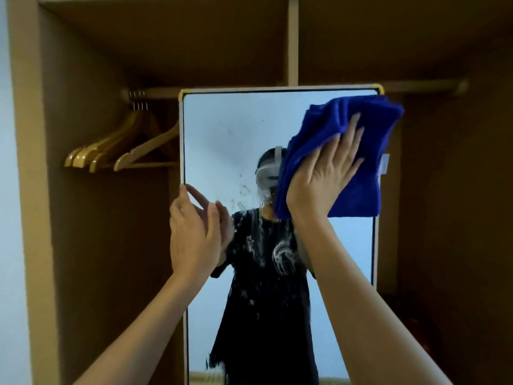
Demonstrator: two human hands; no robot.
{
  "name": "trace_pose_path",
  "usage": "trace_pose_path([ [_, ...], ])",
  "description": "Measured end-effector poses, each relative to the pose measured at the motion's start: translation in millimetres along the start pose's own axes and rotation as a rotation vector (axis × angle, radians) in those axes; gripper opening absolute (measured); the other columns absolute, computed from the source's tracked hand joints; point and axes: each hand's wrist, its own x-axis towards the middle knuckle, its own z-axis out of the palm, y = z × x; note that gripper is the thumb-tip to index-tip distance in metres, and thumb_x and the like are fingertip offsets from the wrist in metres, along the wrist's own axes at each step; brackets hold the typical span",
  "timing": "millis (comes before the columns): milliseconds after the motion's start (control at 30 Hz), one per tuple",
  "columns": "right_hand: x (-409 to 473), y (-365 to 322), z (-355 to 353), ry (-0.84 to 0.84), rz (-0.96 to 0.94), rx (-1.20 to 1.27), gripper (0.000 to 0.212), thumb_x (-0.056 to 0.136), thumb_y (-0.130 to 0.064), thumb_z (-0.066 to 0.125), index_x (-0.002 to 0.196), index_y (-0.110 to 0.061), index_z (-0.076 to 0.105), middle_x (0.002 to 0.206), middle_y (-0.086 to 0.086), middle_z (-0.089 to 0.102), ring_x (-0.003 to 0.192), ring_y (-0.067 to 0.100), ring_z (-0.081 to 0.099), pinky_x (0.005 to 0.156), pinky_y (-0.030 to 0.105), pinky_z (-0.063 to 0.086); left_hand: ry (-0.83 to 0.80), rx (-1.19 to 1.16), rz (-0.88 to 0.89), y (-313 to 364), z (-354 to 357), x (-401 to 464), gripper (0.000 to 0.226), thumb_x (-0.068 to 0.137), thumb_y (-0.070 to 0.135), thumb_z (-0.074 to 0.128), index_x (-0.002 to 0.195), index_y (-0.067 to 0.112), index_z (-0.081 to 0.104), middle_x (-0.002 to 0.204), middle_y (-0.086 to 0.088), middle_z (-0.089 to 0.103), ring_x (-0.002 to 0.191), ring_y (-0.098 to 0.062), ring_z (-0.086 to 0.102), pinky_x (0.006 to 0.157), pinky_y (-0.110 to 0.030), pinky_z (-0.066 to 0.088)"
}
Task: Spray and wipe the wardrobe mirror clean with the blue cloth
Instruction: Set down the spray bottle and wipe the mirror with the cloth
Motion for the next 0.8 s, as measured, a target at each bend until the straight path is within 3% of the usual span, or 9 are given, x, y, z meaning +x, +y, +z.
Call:
trace_pose_path([
  [100,7,-12,7,-0.177,-0.056,-0.211,0.053,0.103,-0.042,0.018,0.155,-0.034,0.012,0.165,-0.004,0.005,0.151,0.016,-0.001,0.12,0.05,-0.004,0.023,0.03,0.01,-2,2,0,0.067,0.098,0.051,0.031,0.152,0.017,0.01,0.148,-0.01,0.026,0.133,-0.028,0.036,0.101,-0.043,0.044],
  [200,3,-1,12,-0.271,-0.134,-0.386,0.056,0.103,-0.05,0.019,0.156,-0.035,0.01,0.165,0.0,0.002,0.151,0.021,-0.003,0.12,0.052,-0.005,0.046,0.062,0.014,-2,4,-1,0.07,0.098,0.051,0.032,0.152,0.013,0.009,0.147,-0.011,0.027,0.132,-0.029,0.036,0.099,-0.044,0.045],
  [333,6,2,11,-0.281,-0.207,-0.429,0.06,0.102,-0.052,0.021,0.156,-0.028,0.012,0.164,0.01,0.006,0.151,0.03,0.001,0.12,0.054,-0.003,0.076,0.069,-0.059,-2,5,5,0.072,0.098,0.05,0.032,0.151,0.005,0.012,0.144,-0.014,0.034,0.13,-0.03,0.038,0.096,-0.046,0.048],
  [600,17,8,9,-0.315,-0.269,-0.469,0.064,0.1,-0.059,0.018,0.156,-0.03,0.012,0.164,0.01,0.002,0.15,0.033,-0.003,0.12,0.056,-0.003,0.112,-0.017,-0.082,1,7,17,0.055,0.098,0.045,0.038,0.134,0.002,0.036,0.125,-0.011,0.048,0.115,-0.026,0.049,0.087,-0.042,0.049],
  [800,23,9,10,-0.319,-0.272,-0.505,0.066,0.098,-0.065,0.015,0.156,-0.033,0.006,0.165,0.007,0.0,0.15,0.034,-0.005,0.118,0.059,-0.003,0.13,-0.045,-0.072,7,7,32,0.057,0.099,0.048,0.031,0.138,0.007,0.032,0.13,-0.009,0.048,0.113,-0.029,0.055,0.088,-0.048,0.051],
])
